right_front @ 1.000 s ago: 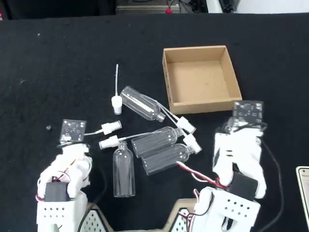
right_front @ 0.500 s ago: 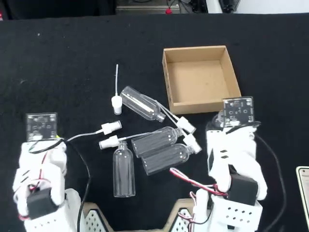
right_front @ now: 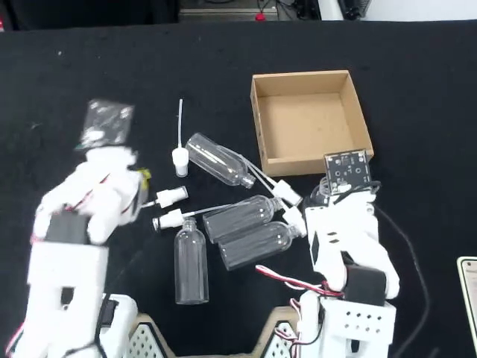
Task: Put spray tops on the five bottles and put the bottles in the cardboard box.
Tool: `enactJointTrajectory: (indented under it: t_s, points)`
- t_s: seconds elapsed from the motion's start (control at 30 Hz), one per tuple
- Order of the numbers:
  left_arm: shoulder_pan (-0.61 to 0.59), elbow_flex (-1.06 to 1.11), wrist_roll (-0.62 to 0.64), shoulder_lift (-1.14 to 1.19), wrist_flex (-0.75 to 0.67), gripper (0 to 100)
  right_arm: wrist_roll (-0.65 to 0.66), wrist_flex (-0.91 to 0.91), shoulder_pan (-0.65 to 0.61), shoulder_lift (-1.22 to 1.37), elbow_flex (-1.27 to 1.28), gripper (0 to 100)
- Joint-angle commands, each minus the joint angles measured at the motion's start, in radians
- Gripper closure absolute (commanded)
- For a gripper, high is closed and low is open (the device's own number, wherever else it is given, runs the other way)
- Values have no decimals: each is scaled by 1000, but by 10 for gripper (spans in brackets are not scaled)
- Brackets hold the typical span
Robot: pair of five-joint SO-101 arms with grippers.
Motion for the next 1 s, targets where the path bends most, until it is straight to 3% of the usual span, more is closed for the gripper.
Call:
enactJointTrajectory:
  t_s: [0.0,0.23,0.33,0.4,0.57,0.97]
  points:
    - [64,-81,17,143,-127,857,-9,-34,-6,-28,19,988]
    - [130,-79,107,299,-315,848,-92,-12,-8,-318,176,988]
    - [125,-79,158,325,-364,755,-87,55,-12,-472,219,988]
    - [127,-82,196,330,-376,705,-89,49,-12,-466,228,988]
    - [128,-131,207,344,-384,709,-92,28,-12,-424,229,988]
    - [111,-183,215,664,-686,726,-91,28,-12,-424,232,988]
